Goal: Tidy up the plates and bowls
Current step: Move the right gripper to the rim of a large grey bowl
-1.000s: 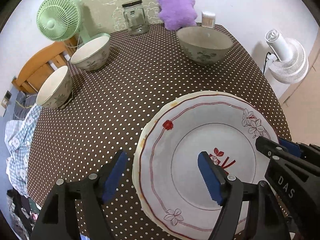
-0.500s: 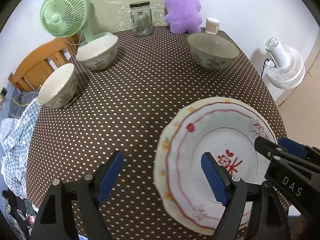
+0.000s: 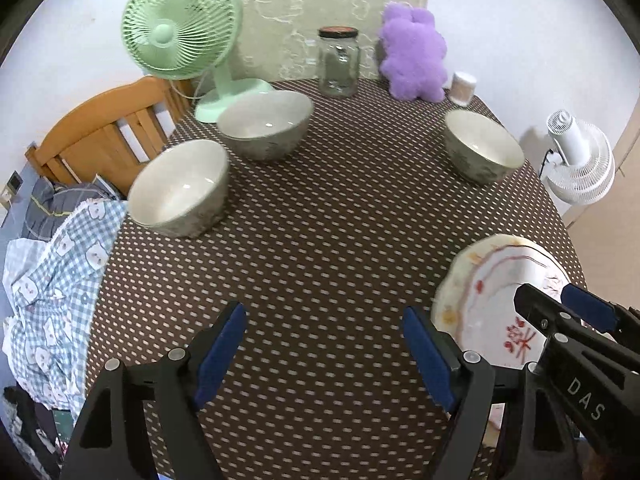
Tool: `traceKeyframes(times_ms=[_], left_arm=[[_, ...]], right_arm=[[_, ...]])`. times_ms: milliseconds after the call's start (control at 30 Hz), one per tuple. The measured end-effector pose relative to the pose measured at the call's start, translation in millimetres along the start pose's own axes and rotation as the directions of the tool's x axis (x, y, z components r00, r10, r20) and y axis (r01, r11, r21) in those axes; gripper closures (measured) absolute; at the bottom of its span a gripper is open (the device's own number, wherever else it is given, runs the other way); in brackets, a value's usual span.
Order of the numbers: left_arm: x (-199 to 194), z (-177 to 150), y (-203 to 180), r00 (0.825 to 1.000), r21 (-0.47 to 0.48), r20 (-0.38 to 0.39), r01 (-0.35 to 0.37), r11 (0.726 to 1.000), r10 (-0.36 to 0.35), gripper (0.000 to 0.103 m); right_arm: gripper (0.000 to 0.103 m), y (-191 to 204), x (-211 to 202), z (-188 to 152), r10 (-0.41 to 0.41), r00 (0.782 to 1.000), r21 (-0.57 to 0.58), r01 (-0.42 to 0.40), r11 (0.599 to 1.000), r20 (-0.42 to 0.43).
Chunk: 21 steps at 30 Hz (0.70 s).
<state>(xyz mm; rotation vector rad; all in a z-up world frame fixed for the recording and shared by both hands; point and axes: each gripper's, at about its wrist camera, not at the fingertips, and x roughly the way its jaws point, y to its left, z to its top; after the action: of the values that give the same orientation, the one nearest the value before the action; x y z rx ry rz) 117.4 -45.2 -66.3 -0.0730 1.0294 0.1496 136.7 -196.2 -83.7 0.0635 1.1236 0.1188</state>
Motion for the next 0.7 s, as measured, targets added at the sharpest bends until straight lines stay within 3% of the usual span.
traceKeyframes(times_ms=[700], left_arm=[[22.2, 29.9, 122.0, 0.999, -0.014, 0.024, -0.021, 1.000, 0.022, 0.024]], right_arm=[[0.047, 136.5, 22.3, 23.9, 0.052, 0.999, -0.014, -0.052, 0.999, 0.006]])
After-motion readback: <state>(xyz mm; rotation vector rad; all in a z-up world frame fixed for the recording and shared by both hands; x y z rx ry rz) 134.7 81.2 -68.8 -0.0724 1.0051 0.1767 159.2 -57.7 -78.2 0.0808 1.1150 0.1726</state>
